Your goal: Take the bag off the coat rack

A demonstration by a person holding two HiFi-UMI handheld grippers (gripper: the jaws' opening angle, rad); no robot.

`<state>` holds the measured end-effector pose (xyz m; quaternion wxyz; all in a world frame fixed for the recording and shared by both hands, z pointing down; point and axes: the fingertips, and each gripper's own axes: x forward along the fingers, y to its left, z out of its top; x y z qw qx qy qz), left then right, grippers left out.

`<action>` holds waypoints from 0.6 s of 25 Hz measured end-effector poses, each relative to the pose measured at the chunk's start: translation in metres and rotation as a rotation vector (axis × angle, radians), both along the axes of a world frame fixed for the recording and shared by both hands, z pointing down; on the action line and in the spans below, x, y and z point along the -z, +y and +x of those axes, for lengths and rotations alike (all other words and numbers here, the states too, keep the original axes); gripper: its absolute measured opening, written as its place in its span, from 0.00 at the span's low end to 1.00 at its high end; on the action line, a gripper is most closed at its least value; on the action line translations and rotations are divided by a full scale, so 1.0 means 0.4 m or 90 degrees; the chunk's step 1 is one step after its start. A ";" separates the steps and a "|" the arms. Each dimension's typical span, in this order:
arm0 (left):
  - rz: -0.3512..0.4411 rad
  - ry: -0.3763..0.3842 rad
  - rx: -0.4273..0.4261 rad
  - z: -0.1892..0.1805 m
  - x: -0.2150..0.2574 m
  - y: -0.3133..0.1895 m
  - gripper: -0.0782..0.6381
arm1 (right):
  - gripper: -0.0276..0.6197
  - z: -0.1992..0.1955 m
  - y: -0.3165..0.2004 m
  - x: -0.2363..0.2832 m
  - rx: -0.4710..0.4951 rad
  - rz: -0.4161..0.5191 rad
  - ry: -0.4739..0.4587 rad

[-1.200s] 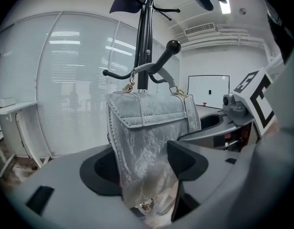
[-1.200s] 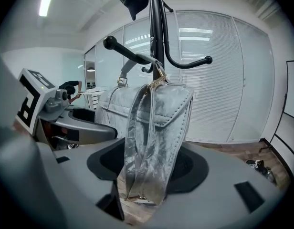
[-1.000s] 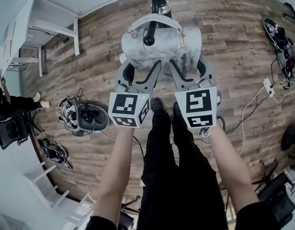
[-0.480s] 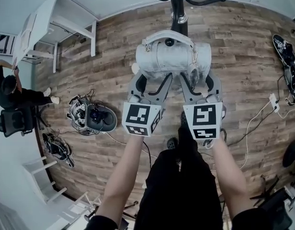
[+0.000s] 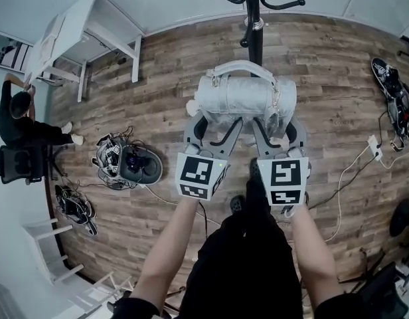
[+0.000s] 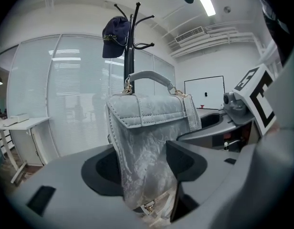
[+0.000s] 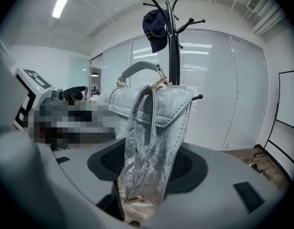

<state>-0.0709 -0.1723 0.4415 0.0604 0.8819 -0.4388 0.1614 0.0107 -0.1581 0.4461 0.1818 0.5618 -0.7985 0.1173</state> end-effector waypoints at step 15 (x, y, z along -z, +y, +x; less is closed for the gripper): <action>-0.002 -0.004 -0.020 -0.093 0.138 0.280 0.46 | 0.43 -0.078 0.263 0.124 0.044 -0.010 0.008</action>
